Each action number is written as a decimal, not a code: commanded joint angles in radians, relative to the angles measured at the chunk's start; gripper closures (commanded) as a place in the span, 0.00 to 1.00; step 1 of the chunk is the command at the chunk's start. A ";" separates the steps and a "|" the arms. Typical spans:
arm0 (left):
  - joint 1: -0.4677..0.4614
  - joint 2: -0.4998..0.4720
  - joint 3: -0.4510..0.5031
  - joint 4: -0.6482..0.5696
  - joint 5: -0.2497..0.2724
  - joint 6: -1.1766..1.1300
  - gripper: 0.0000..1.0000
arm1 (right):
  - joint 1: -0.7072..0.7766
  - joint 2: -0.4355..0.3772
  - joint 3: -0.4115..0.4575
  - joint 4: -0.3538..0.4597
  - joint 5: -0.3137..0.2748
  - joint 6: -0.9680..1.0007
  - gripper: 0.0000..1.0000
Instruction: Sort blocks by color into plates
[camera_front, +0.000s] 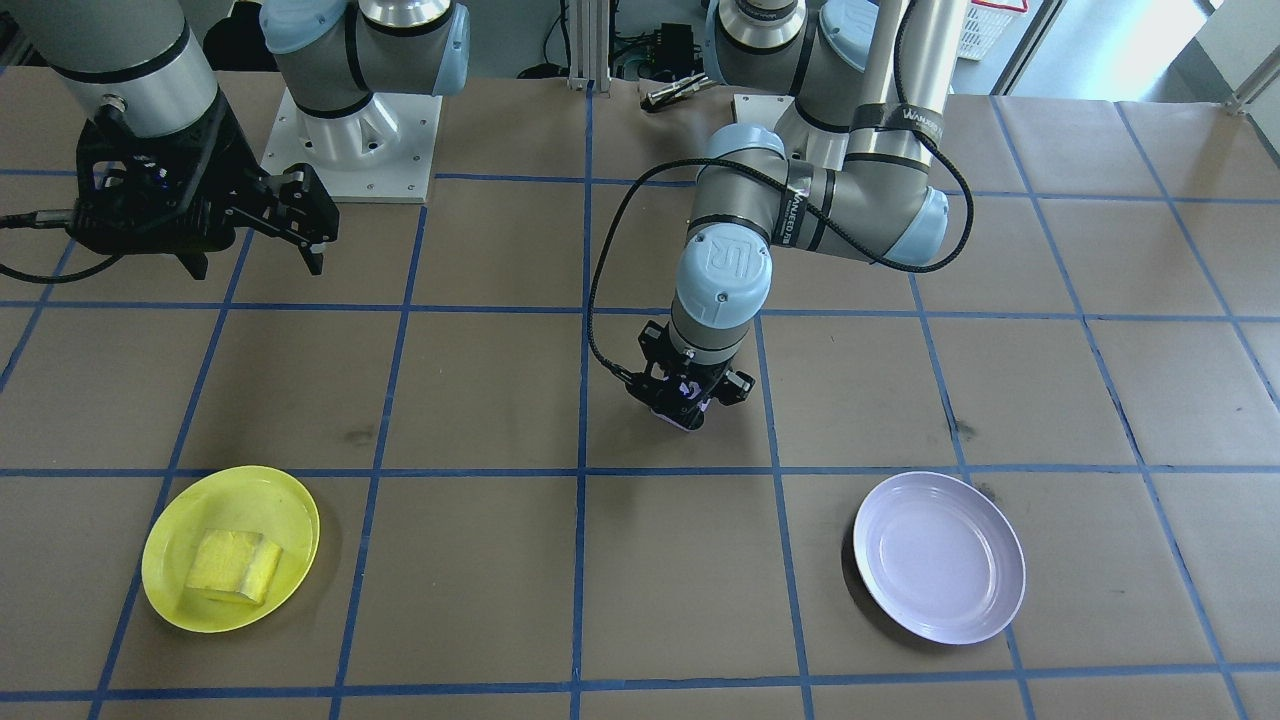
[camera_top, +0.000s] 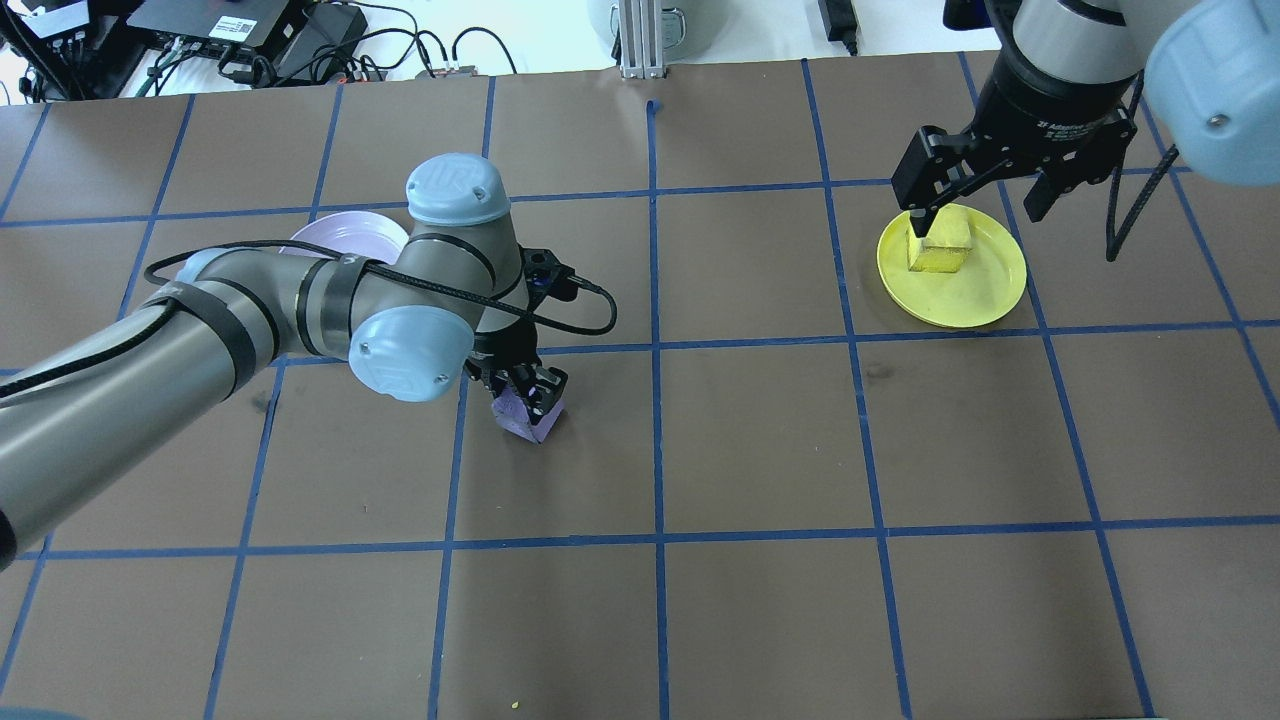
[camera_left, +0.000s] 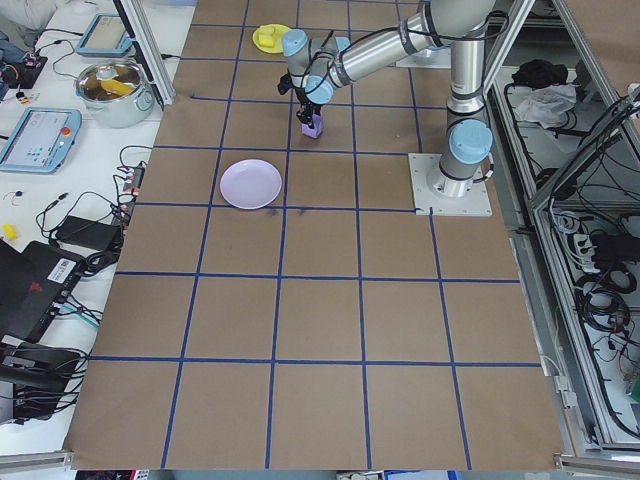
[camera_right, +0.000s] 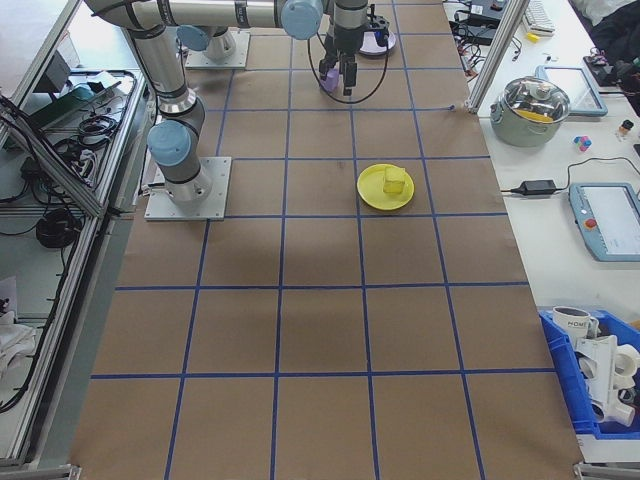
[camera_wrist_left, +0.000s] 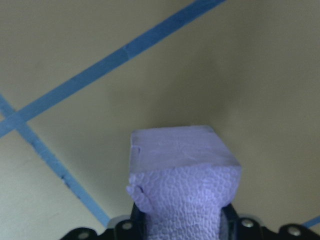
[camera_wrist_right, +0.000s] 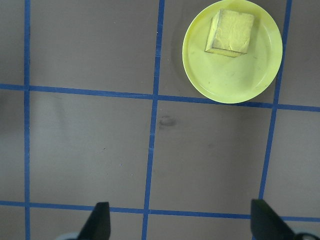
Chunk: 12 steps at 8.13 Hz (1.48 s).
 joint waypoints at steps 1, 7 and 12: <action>0.153 0.048 0.108 -0.206 0.000 0.050 0.83 | 0.000 0.000 0.000 0.000 -0.001 0.000 0.00; 0.364 -0.058 0.419 -0.305 0.066 -0.095 0.83 | -0.002 0.000 0.000 -0.003 -0.001 0.000 0.00; 0.385 -0.230 0.546 -0.271 0.052 -0.095 0.82 | -0.003 0.000 0.000 -0.005 -0.001 0.002 0.00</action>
